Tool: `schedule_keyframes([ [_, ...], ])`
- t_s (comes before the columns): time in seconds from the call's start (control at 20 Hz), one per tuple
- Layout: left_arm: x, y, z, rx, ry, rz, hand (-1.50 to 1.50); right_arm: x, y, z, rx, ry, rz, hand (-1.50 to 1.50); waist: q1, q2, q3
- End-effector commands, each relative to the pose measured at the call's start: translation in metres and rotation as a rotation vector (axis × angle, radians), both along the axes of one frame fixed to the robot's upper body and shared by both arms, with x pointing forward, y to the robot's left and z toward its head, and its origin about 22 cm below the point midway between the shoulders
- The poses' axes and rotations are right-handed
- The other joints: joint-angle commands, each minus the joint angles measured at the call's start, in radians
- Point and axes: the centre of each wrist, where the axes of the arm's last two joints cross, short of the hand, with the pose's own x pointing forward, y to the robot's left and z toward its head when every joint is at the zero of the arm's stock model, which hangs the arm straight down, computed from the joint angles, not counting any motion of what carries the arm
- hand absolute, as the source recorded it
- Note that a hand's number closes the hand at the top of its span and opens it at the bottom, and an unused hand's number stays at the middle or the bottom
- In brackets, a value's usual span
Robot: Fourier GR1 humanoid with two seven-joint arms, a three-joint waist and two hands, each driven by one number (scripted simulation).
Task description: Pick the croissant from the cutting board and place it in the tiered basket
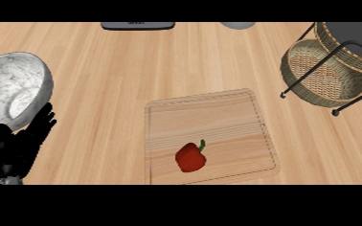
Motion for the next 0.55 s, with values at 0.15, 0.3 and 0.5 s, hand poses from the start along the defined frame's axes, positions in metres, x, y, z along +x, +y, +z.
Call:
schedule_keyframes([
  [0.15, -0.022, 0.001, -0.015, -0.005, 0.045, 0.052, 0.0, -0.047, -0.048, 0.028, 0.288, -0.287, 0.022, -1.5, -0.038, -0.015, -0.001],
  [0.3, -0.016, 0.003, -0.007, 0.003, 0.018, 0.071, 0.0, -0.075, -0.075, 0.022, 0.309, -0.391, 0.07, -1.5, -0.059, -0.017, 0.0],
  [0.5, -0.023, -0.001, -0.014, -0.009, 0.023, 0.049, 0.0, -0.107, -0.105, -0.008, 0.38, -0.387, 0.155, -1.5, -0.076, -0.02, -0.001],
])
